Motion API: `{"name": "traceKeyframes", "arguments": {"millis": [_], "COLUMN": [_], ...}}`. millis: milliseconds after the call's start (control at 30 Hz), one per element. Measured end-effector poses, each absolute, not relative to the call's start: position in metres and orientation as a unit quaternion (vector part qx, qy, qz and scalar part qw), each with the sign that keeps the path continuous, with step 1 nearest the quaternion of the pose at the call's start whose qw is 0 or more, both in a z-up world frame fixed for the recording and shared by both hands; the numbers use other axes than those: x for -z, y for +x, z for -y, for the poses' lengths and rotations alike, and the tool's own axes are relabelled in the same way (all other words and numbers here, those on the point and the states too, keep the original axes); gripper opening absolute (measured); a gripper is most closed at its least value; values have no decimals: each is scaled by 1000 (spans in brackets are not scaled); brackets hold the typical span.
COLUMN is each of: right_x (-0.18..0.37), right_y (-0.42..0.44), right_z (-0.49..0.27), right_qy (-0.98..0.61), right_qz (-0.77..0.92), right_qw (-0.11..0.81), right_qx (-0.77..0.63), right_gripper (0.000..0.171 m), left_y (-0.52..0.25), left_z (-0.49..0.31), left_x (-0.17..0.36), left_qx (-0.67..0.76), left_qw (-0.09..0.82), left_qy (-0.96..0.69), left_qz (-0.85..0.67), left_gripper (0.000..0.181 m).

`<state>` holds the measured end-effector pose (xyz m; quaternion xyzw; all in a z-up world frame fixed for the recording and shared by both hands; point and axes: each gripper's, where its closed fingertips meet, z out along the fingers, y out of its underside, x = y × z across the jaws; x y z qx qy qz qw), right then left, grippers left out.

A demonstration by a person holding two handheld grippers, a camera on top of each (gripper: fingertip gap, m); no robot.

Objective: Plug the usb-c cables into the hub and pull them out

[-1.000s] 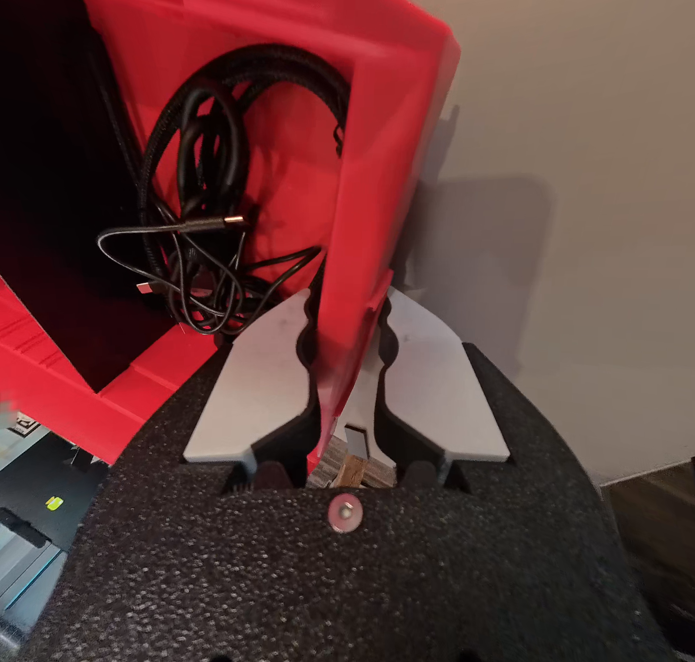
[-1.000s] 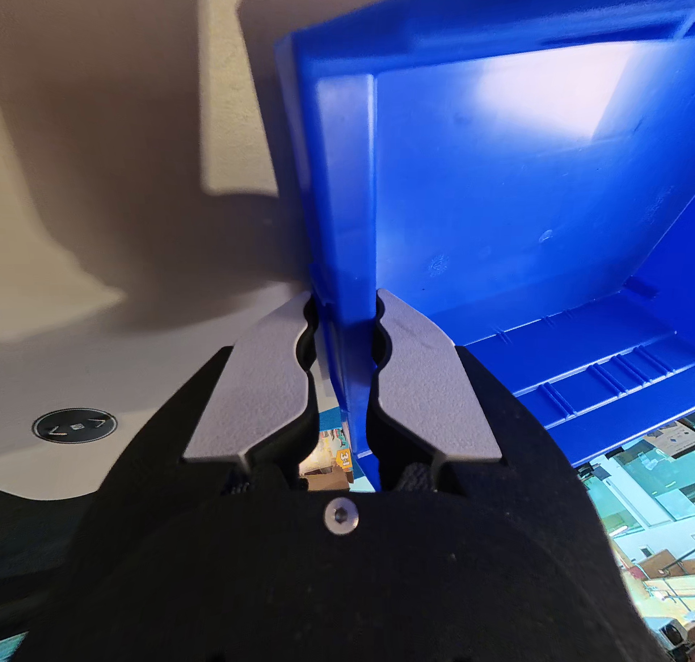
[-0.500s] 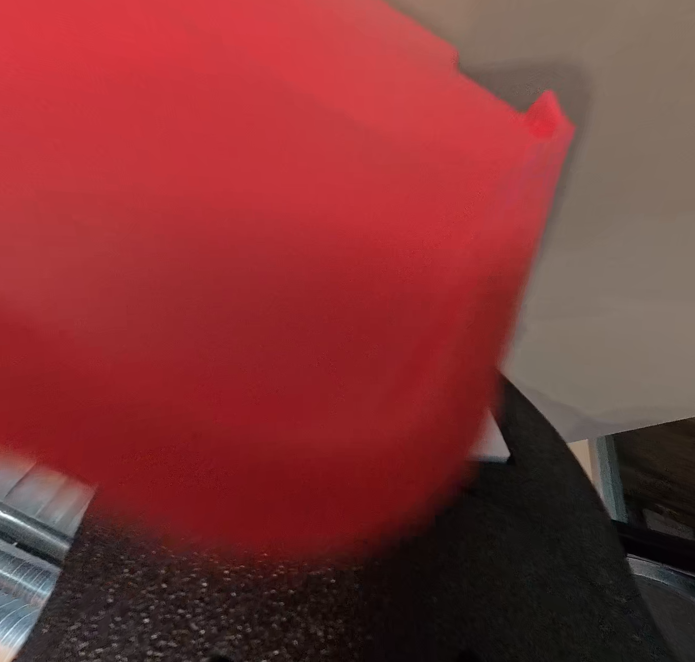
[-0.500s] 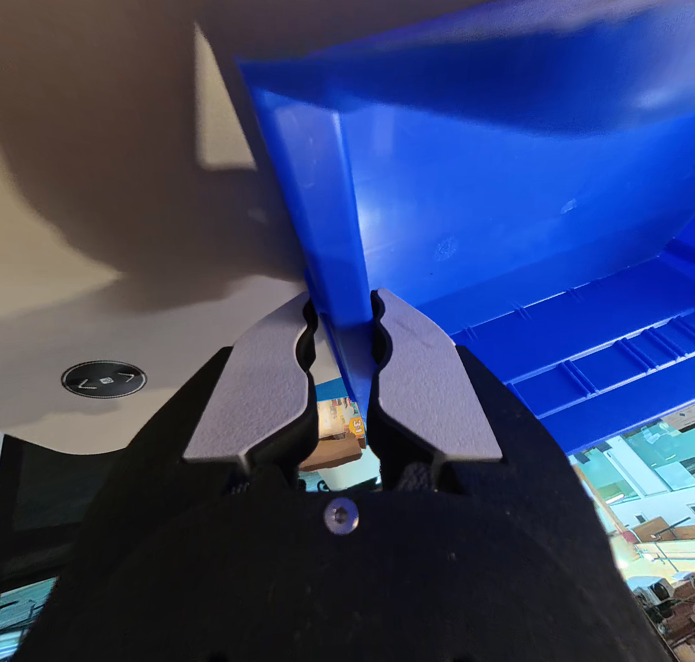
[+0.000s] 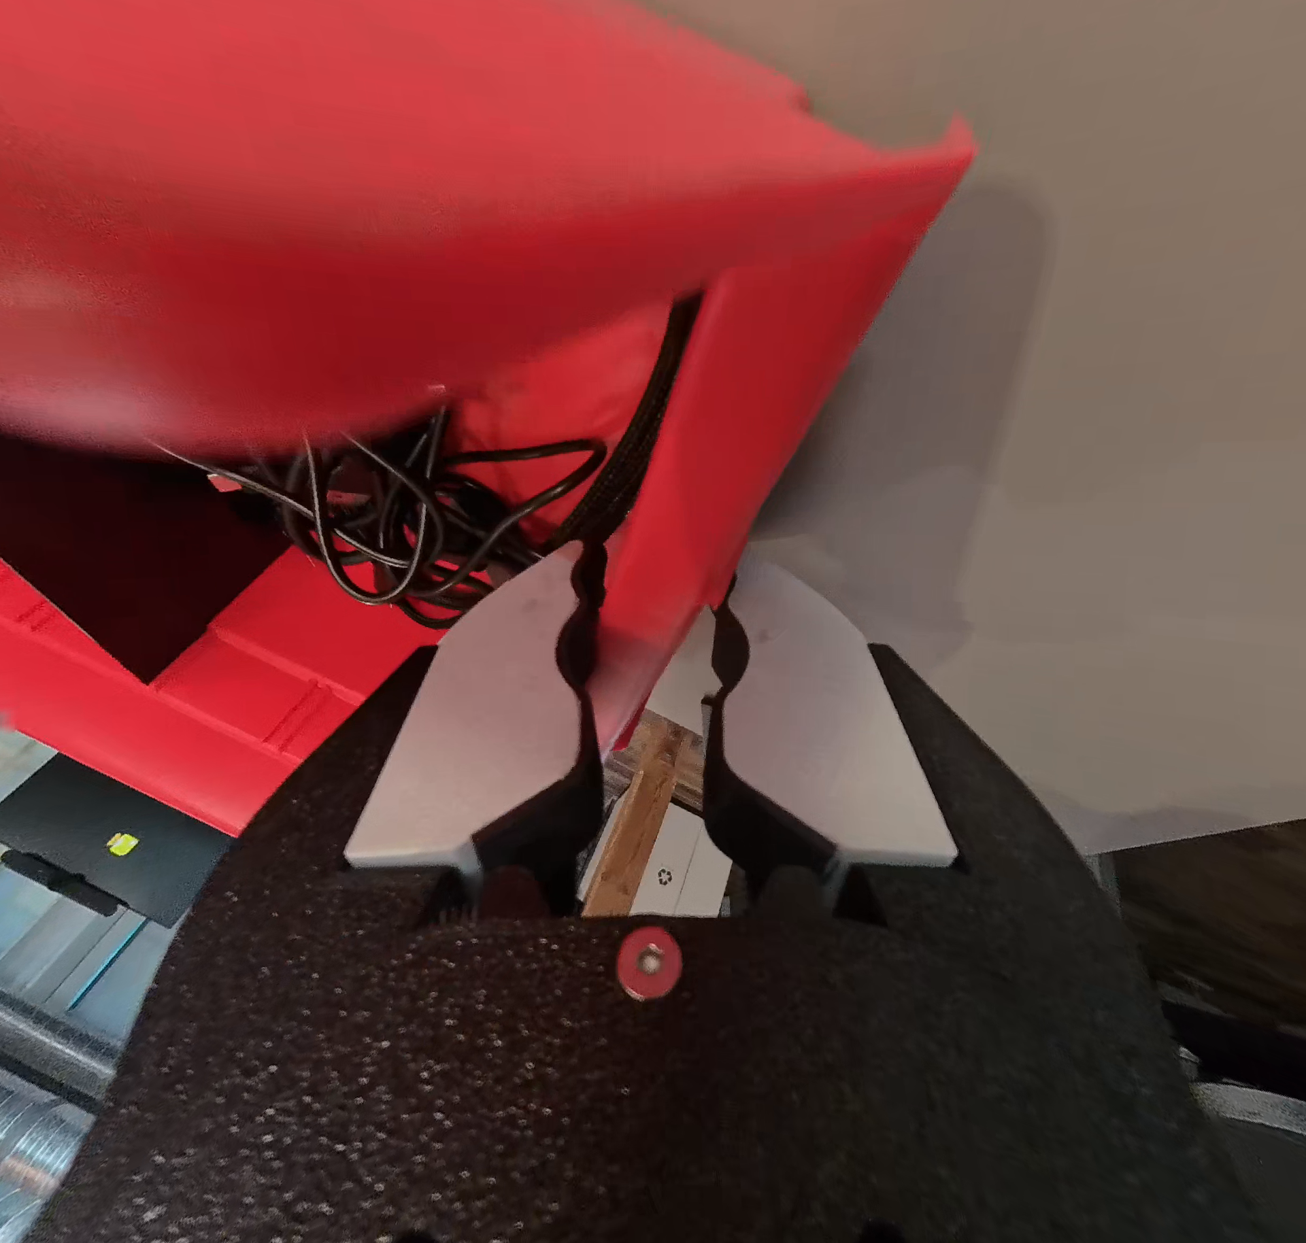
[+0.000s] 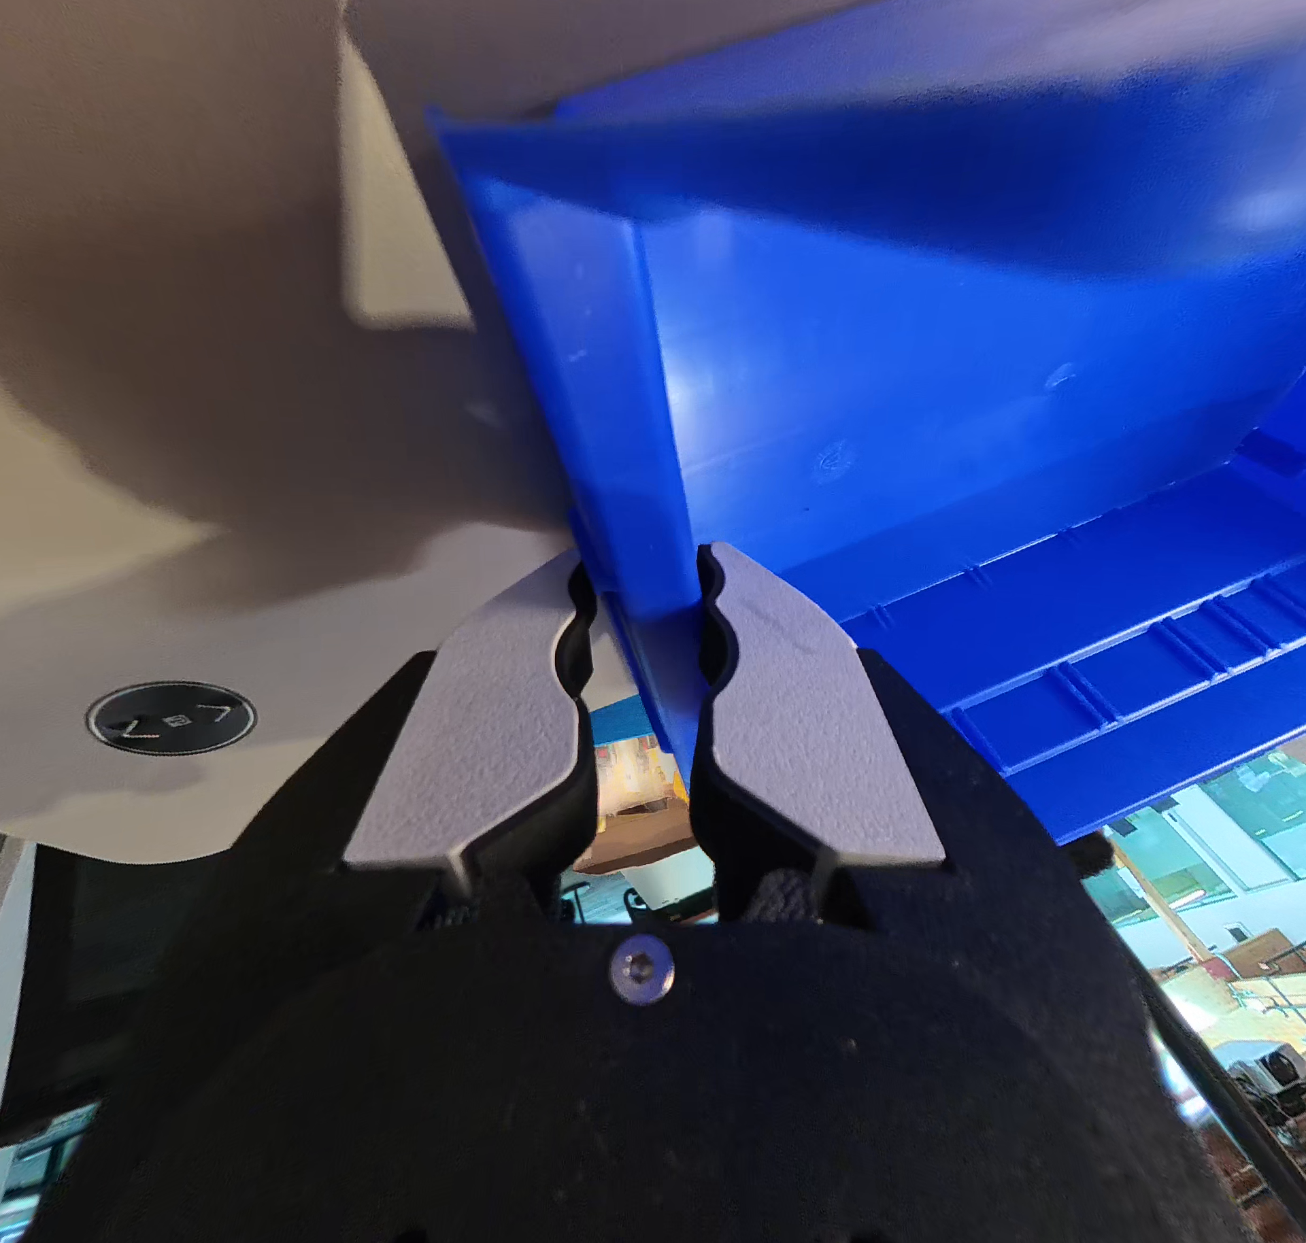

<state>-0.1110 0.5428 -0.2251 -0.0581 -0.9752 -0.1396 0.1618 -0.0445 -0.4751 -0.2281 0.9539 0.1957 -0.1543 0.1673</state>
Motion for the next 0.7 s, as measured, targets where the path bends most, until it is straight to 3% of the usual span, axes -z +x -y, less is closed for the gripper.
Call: {"name": "traceKeyframes", "arguments": {"millis": [33, 700], "right_x": [225, 225], "right_y": [-111, -109], "right_z": [-544, -540], "right_qy": [-61, -64], "right_qz": [975, 970], "right_qw": [162, 201], "right_qx": [139, 116], "right_gripper": [28, 28], "left_y": [-44, -44], "left_z": [477, 488], "left_x": [228, 229], "left_qx": [154, 160], "left_qw": [169, 170], "left_qy": [954, 958], "left_qz": [-193, -166], "left_gripper": [30, 30]}}
